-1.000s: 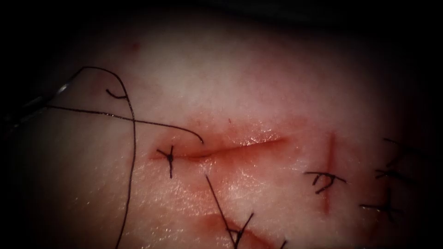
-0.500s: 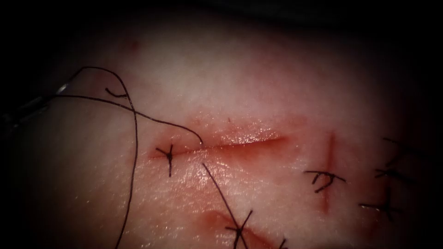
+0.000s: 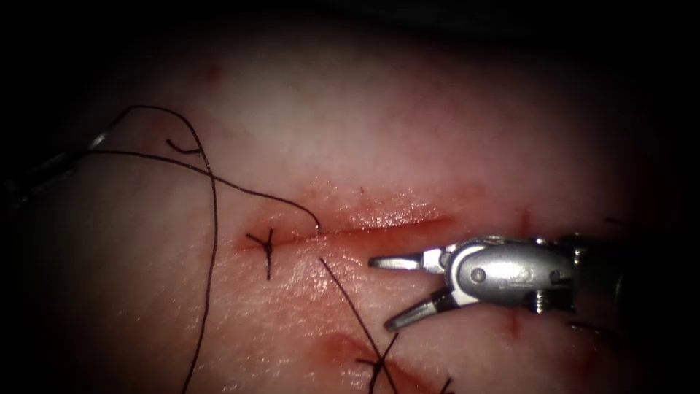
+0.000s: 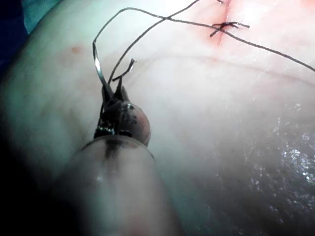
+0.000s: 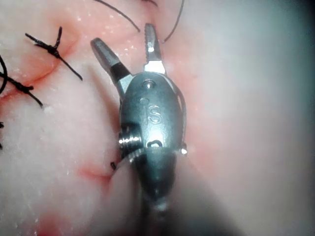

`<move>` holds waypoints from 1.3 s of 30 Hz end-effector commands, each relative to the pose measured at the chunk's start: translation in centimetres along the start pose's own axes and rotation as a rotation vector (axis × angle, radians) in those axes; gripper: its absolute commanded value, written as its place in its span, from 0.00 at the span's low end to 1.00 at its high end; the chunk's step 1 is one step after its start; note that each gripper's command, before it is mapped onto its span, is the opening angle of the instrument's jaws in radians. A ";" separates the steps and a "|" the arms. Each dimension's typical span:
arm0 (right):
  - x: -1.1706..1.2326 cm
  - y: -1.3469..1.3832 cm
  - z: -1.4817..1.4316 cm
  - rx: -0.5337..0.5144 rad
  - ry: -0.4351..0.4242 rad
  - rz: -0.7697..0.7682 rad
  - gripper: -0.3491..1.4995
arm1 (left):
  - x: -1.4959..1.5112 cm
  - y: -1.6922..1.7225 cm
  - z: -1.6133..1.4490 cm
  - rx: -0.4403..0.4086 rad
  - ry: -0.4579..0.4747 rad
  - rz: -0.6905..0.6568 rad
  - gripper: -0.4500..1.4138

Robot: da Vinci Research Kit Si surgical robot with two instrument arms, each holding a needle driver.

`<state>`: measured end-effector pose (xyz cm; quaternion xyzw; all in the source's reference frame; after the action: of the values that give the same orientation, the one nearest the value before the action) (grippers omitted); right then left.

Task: Wound Closure
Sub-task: Grasp the suture with the right driver and pull it through the skin.

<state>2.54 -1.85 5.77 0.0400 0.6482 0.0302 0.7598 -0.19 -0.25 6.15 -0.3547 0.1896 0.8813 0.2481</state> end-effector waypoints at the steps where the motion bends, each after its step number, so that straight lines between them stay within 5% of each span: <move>1: -0.14 0.01 0.27 -0.008 -0.004 0.003 0.95 | 0.00 0.00 0.09 0.001 0.002 0.001 0.00; 14: -0.36 0.09 0.76 -0.006 -0.038 0.023 0.80 | 0.00 0.00 0.09 0.001 0.002 0.001 0.00; 15: -0.38 0.08 0.76 -0.001 -0.046 0.021 0.71 | 0.00 0.00 0.09 0.001 0.002 0.001 0.00; 16: -0.41 0.07 0.74 0.006 -0.064 0.024 0.45 | 0.00 0.00 0.08 0.001 0.002 0.001 0.00; 17: -0.43 0.07 0.72 0.015 -0.077 0.023 0.34 | 0.00 0.00 0.08 0.001 0.002 0.001 0.00; 19: -0.46 0.07 0.67 0.023 -0.090 0.028 0.23 | 0.00 0.00 0.08 0.000 0.002 0.001 0.00; 20: -0.49 0.08 0.62 0.022 -0.103 0.039 0.00 | 0.00 0.00 0.09 0.000 0.002 0.001 0.00; 30: -0.31 0.01 0.59 0.039 -0.150 0.081 0.00 | 0.00 0.00 0.08 0.000 0.002 0.001 0.00; 39: 0.17 -0.47 0.46 0.165 -0.175 -0.001 0.00 | -0.01 0.00 0.10 0.001 0.003 0.001 0.00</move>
<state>2.92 -2.29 5.57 0.1055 0.5777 -0.0297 0.8088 -0.19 -0.24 6.17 -0.3548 0.1893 0.8813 0.2481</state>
